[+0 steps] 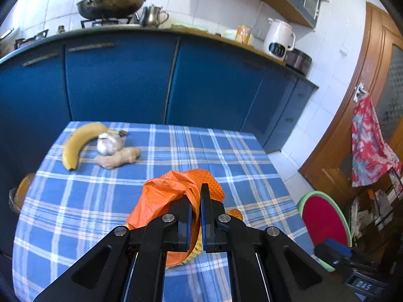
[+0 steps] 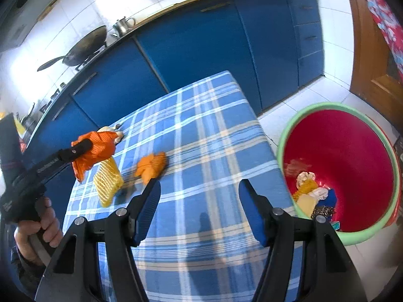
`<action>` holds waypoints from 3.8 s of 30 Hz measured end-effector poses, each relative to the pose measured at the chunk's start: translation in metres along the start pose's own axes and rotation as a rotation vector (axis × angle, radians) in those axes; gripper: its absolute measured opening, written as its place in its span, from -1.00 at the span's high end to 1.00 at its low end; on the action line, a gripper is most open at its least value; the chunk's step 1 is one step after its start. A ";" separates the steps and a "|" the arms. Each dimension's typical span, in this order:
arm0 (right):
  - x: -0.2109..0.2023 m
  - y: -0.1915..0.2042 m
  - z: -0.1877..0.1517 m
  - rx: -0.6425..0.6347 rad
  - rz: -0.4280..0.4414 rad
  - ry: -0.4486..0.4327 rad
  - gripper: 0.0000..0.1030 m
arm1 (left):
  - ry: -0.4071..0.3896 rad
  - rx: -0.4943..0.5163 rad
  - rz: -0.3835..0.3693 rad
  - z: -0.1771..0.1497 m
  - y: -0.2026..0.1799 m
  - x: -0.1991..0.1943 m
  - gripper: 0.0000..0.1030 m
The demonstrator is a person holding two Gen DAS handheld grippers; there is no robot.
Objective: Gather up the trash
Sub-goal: 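Grasp the orange plastic bag with the left tool and lift it, then grasp the yellow foam net with the right tool while the left tool holds the orange bag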
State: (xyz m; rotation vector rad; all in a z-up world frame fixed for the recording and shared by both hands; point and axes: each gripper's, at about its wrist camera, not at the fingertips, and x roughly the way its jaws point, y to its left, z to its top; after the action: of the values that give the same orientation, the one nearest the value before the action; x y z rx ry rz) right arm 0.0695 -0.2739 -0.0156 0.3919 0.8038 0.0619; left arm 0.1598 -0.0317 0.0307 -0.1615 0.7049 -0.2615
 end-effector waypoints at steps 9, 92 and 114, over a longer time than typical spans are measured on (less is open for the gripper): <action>0.012 0.039 -0.001 -0.073 0.025 0.027 -0.29 | -0.058 -0.051 0.035 -0.001 0.032 -0.036 0.91; 0.127 0.206 0.006 -0.381 0.129 0.100 0.69 | -0.052 -0.270 0.159 -0.050 0.155 -0.047 0.91; 0.099 0.137 -0.034 -0.291 0.067 0.208 0.57 | -0.047 -0.207 0.099 -0.057 0.104 -0.065 0.91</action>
State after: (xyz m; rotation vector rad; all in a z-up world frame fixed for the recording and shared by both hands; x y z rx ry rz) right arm 0.1270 -0.1166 -0.0555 0.1375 0.9715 0.2830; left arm 0.0937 0.0833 0.0039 -0.3281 0.6908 -0.0887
